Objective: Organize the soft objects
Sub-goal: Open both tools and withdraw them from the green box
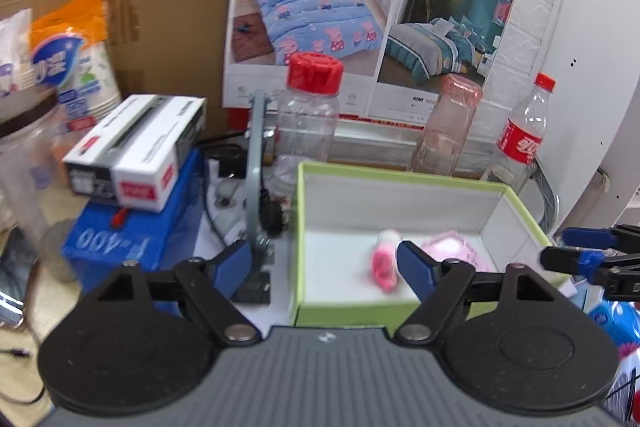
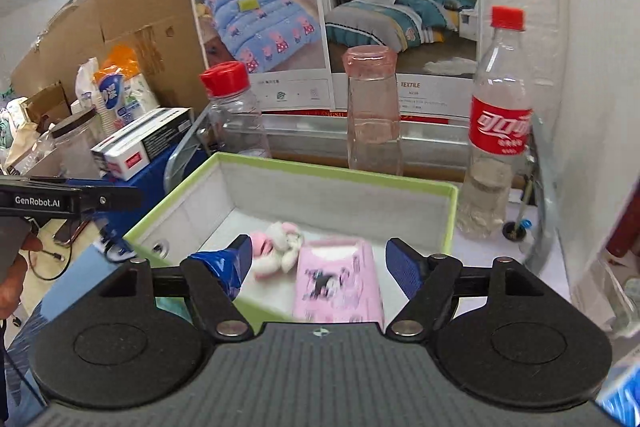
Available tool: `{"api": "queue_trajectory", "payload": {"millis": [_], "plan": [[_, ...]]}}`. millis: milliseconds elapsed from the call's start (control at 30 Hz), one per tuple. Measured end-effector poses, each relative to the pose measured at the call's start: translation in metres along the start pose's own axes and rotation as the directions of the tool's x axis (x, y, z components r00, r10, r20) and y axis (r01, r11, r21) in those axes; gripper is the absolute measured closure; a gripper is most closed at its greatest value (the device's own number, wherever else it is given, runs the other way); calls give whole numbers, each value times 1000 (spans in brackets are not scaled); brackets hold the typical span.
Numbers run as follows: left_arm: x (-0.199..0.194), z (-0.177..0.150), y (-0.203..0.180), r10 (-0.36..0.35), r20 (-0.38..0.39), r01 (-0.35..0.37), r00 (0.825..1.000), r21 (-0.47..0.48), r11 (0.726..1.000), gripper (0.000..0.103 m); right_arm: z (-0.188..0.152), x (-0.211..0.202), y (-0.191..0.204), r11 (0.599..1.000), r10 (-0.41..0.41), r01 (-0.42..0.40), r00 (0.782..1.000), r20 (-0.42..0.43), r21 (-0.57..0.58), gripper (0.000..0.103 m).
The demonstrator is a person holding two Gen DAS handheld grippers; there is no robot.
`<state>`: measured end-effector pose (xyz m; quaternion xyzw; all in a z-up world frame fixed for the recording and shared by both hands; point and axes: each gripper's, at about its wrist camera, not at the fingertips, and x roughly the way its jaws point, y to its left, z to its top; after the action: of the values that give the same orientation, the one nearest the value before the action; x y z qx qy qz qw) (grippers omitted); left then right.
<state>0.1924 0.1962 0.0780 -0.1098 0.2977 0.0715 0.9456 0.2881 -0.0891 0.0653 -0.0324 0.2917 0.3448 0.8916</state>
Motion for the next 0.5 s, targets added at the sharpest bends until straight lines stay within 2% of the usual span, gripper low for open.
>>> {"api": "queue_trajectory", "payload": {"millis": [100,133,167,333,500], "plan": [[-28,-23,6,11,3,-11,1000,-9,1000,16,-23,-34,9,999,-29,28,999,25,20,43],[-36,-30,8,16,4,-16,1000,-16,1000,6,-30,-44,12,999,-36,35,999,33,27,43],[-46,-39,11,24,17,-23,1000,-28,999,1,-39,-55,14,998,-47,46,998,46,38,43],[-83,-73,19,42,41,-40,998,-68,997,0,-79,-103,25,991,-101,91,989,106,95,43],[-93,-103,21,48,-5,-48,999,-89,995,0,-126,-136,37,969,-196,161,962,190,185,42]]}}
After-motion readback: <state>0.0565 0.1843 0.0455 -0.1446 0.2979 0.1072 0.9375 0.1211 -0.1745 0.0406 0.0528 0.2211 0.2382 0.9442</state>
